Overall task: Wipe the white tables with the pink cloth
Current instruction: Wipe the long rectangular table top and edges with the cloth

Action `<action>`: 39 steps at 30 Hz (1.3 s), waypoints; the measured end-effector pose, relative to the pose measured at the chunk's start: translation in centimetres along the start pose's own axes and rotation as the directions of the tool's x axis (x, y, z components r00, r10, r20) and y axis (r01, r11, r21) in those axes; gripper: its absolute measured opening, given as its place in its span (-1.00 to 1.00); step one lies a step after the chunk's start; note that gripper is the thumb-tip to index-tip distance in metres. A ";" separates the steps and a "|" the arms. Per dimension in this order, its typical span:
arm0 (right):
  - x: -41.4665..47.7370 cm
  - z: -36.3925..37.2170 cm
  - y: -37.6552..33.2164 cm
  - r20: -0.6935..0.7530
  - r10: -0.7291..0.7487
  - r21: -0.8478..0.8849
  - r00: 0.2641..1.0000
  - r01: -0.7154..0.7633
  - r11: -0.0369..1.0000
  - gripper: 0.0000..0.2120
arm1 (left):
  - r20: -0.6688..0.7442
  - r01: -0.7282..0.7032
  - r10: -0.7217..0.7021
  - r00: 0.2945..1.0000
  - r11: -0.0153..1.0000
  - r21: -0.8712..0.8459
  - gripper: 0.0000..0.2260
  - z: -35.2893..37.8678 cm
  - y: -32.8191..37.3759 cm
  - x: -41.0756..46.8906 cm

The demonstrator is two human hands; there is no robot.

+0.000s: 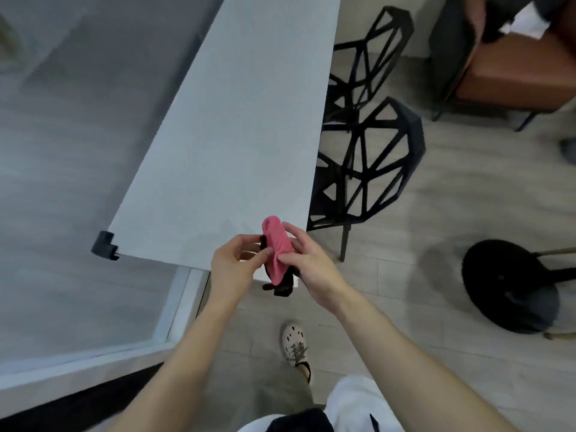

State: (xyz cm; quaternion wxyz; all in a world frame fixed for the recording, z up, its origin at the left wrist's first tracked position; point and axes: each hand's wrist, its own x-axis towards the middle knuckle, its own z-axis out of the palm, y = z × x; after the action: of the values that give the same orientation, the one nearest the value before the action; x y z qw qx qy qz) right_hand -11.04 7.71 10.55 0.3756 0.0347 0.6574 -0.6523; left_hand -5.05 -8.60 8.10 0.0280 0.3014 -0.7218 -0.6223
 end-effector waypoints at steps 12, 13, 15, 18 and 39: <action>3.8 3.3 -11.3 0.491 -0.210 -0.495 0.846 0.469 0.732 -0.28 | -0.387 -0.267 0.404 0.829 0.894 0.360 -0.81 -5.9 7.3 -0.9; 4.5 3.4 -12.1 0.516 -0.200 -0.525 0.833 0.492 0.694 -0.35 | -0.414 -0.255 0.417 0.809 0.884 0.392 -0.83 -6.3 7.5 -0.7; 6.1 3.8 -13.4 0.572 -0.171 -0.585 0.802 0.545 0.600 -0.45 | -0.461 -0.216 0.415 0.785 0.880 0.423 -0.86 -6.8 7.9 -0.2; 9.0 4.2 -14.9 0.627 -0.160 -0.627 0.763 0.616 0.476 -0.61 | -0.519 -0.149 0.380 0.766 0.889 0.432 -0.89 -6.8 8.6 0.7; 16.3 6.8 -22.6 0.717 0.348 -0.690 0.604 0.540 0.482 -0.75 | -0.919 0.344 -0.035 0.392 0.932 0.111 -0.84 -3.7 13.7 -3.3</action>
State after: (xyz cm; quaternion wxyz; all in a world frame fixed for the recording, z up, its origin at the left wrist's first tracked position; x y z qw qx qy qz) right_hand -31.76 -8.82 21.50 0.5425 -0.4934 0.6526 -0.1905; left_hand -6.28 -9.73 22.58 0.2971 0.6706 -0.6326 -0.2487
